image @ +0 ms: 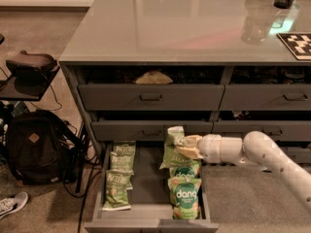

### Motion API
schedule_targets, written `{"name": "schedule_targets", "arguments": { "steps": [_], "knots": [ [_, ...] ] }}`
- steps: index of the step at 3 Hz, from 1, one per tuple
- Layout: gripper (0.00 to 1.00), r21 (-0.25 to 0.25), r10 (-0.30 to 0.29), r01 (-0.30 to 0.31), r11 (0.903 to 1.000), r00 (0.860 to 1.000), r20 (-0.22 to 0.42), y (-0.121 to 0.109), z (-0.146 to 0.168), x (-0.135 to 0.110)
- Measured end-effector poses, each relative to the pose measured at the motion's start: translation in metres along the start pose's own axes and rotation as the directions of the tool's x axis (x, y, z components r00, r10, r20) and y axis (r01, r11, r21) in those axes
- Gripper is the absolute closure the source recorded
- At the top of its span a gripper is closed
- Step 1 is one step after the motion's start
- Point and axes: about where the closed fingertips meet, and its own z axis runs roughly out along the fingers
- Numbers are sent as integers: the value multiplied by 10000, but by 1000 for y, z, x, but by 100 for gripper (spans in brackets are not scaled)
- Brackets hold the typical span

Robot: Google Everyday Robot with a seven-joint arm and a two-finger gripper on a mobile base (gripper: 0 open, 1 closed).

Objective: Pick green jalapeno chip bag from bottom drawer and place on counter

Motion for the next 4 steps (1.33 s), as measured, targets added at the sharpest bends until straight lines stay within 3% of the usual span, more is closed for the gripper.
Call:
{"name": "schedule_targets", "arguments": {
  "steps": [2,3,4],
  "knots": [
    [100,-340,-888,911,9953,9941,627,9,-33,-58],
    [100,-159,-815,831,9964,9930,860,5,-49,-101],
    [100,-159,-815,831,9964,9930,860,5,-49,-101]
  ]
}}
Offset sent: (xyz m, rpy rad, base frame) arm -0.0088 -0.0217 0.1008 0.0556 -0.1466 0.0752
